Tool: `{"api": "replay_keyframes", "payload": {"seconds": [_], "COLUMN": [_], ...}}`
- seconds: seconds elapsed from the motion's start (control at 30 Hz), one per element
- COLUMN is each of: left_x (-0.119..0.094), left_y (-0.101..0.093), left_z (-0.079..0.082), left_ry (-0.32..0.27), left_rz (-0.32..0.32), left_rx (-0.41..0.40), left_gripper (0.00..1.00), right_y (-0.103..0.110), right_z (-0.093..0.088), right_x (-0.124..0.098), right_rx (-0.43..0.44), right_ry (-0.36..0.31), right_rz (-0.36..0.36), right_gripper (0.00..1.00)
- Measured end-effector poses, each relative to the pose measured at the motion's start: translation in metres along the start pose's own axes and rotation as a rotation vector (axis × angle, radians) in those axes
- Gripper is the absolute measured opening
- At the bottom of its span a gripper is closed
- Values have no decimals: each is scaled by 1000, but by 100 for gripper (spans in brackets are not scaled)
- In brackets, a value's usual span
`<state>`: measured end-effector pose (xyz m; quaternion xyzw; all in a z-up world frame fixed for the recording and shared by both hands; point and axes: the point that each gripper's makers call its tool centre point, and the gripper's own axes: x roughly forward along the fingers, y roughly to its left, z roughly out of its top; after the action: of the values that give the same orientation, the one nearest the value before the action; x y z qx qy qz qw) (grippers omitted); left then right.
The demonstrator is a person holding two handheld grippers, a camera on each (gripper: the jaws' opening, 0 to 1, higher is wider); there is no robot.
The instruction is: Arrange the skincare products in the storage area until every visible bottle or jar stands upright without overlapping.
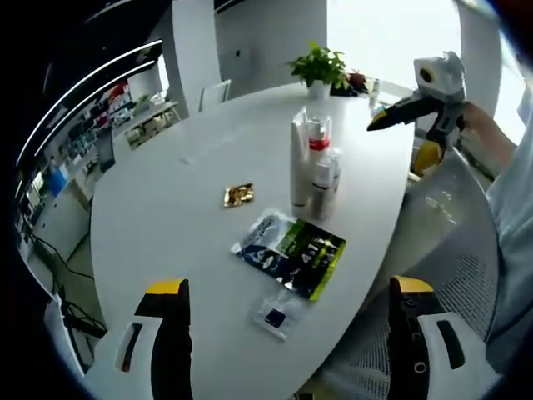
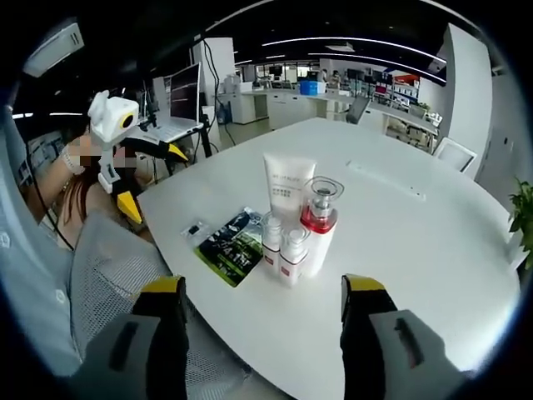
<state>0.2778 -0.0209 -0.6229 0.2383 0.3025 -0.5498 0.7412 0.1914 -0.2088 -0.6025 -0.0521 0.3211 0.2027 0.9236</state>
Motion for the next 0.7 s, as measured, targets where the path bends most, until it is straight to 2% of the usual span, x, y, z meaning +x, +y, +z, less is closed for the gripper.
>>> {"api": "replay_keyframes", "payload": {"seconds": [0.37,0.57,0.7], "left_x": [24,36,45], "left_y": [14,21,27], "left_z": [15,19,23], "left_ry": [19,45,70], "left_rz": [-46,-73,-83], "left_rx": [51,83,135], "left_gripper": [97,97,97], "right_y": [-1,-3,-4], "right_z": [2,2,1], "right_x": [5,6,7], "right_rx": [22,38,41], "right_ry": [-7,-8,-6], "right_rz": [28,34,38], "right_gripper": [60,59,56]}}
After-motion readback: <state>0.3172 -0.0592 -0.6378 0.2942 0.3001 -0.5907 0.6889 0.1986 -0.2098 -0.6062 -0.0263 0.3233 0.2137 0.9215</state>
